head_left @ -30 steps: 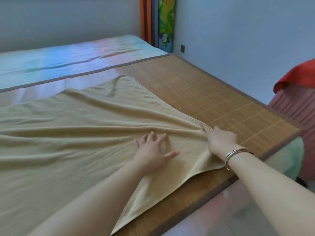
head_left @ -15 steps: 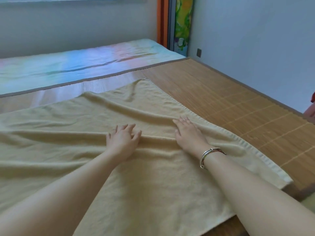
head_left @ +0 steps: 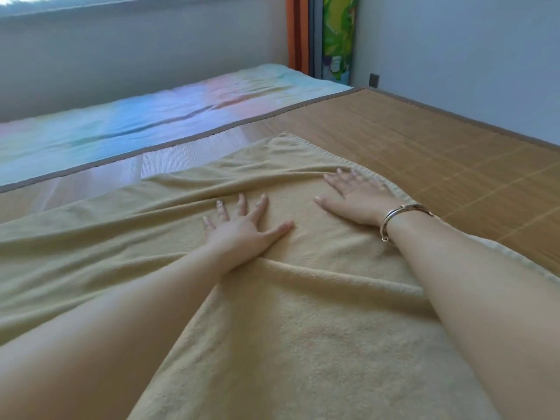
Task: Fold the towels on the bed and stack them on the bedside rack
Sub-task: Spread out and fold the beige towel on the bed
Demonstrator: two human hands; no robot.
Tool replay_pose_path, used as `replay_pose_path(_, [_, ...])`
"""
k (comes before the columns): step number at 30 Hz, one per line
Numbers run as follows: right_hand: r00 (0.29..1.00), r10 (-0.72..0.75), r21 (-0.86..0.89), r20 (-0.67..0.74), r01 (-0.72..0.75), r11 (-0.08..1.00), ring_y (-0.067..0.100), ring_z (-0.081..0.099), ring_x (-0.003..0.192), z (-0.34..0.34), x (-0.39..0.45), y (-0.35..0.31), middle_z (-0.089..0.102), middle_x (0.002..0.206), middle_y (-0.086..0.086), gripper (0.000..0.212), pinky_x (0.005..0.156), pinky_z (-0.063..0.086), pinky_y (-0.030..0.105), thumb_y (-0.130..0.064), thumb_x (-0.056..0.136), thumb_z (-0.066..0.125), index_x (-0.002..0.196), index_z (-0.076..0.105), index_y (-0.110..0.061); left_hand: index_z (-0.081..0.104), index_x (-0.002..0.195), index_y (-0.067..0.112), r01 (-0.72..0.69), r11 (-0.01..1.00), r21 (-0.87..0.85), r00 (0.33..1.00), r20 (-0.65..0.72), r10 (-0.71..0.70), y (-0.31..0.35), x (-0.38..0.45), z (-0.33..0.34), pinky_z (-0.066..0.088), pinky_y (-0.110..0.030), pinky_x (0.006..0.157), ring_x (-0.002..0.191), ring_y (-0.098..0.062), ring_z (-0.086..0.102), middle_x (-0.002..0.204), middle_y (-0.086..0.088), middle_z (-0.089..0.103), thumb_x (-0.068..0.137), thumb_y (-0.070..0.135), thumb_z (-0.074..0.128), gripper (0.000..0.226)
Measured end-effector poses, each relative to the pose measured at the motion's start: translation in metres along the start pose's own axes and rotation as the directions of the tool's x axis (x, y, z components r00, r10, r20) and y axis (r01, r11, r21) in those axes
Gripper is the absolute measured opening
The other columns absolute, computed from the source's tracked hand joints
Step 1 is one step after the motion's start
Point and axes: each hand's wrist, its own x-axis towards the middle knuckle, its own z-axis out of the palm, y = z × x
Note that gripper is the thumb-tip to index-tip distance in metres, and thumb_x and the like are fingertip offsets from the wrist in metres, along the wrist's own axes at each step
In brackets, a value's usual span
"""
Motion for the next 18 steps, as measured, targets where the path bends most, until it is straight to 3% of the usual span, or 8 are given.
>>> replay_pose_path(7, [0.987, 0.143, -0.097, -0.080, -0.150, 0.984, 0.014, -0.006, 0.148, -0.014, -0.037, 0.085, -0.007, 0.160, -0.009, 0.073, 0.119, 0.000, 0.047, -0.071, 0.089, 0.014, 0.152, 0.002, -0.037, 0.001, 0.149, 0.048, -0.204, 0.977, -0.064, 0.975, 0.075, 0.209, 0.081, 0.017, -0.002, -0.008, -0.056, 0.116, 0.145, -0.035, -0.017, 0.160, 0.007, -0.015, 0.073, 0.087, 0.031, 0.090])
replay_pose_path(12, [0.955, 0.030, 0.030, -0.295, -0.021, 0.999, 0.011, 0.002, 0.148, -0.025, -0.100, 0.096, 0.008, 0.161, -0.002, 0.056, 0.118, -0.002, 0.034, -0.046, 0.100, 0.021, 0.152, 0.016, -0.027, 0.005, 0.152, 0.040, -0.245, 0.963, -0.114, 0.969, -0.053, 0.241, 0.108, -0.017, -0.006, -0.003, -0.052, 0.119, 0.147, -0.029, -0.010, 0.161, 0.005, -0.011, 0.092, 0.066, 0.030, 0.070])
replay_pose_path(15, [0.950, 0.063, 0.107, -0.307, -0.031, 0.994, 0.012, 0.007, 0.148, -0.024, -0.159, 0.093, 0.013, 0.160, -0.001, 0.053, 0.118, 0.003, 0.031, -0.037, 0.102, 0.027, 0.151, 0.020, -0.021, 0.012, 0.151, 0.040, -0.327, 0.934, -0.145, 0.945, -0.058, 0.322, 0.122, -0.064, -0.002, -0.003, -0.049, 0.119, 0.148, -0.023, -0.007, 0.161, 0.007, -0.004, 0.097, 0.057, 0.032, 0.061])
replay_pose_path(18, [0.964, 0.092, 0.172, -0.250, -0.050, 0.984, 0.010, 0.002, 0.148, -0.026, -0.222, 0.102, 0.006, 0.161, -0.003, 0.056, 0.120, 0.004, 0.032, -0.037, 0.102, 0.025, 0.153, 0.009, -0.024, 0.012, 0.151, 0.041, -0.410, 0.896, -0.170, 0.909, 0.003, 0.417, 0.146, -0.124, 0.007, -0.005, -0.050, 0.119, 0.148, -0.021, -0.009, 0.161, 0.009, -0.004, 0.096, 0.057, 0.033, 0.060])
